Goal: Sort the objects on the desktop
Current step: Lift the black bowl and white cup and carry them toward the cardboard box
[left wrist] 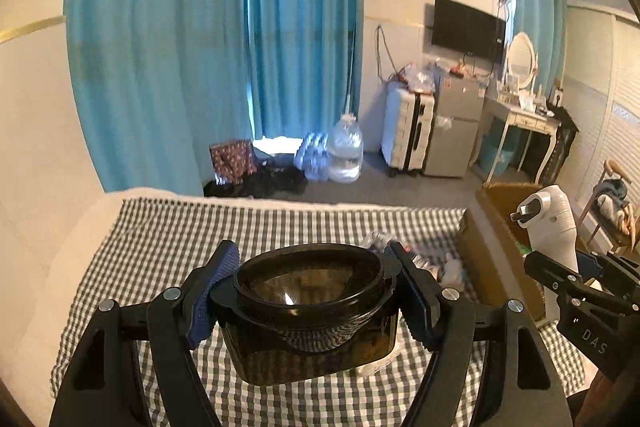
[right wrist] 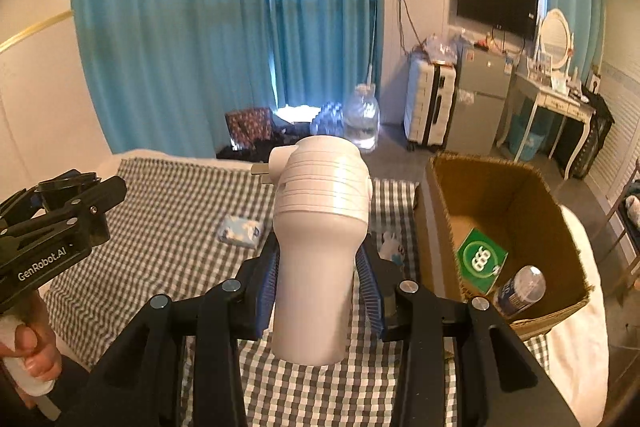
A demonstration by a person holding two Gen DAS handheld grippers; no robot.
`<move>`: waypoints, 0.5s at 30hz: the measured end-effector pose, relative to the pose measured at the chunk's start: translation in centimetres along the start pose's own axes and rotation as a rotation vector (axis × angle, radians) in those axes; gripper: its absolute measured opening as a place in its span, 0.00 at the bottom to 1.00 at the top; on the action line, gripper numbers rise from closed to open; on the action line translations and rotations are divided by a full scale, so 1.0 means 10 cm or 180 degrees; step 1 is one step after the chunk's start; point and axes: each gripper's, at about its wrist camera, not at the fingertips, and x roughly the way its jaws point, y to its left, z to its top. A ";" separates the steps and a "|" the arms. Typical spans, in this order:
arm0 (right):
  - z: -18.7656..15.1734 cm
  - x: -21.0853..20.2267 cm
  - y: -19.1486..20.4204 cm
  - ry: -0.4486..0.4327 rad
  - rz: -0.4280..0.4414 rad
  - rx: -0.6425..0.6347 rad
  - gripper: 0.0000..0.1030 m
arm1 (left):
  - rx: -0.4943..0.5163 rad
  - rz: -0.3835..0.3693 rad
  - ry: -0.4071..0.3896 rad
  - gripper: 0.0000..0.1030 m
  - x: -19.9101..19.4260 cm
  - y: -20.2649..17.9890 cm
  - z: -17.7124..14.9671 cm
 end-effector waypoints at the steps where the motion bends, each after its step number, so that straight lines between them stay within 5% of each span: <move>1: 0.02 -0.07 -0.01 -0.0036 0.0011 0.0004 0.36 | -0.0005 -0.0007 -0.0024 0.74 -0.05 0.00 0.02; 15: 0.09 -0.62 0.01 -0.0323 0.0034 -0.0051 0.36 | -0.0002 0.0037 -0.0303 0.74 -0.50 -0.06 0.12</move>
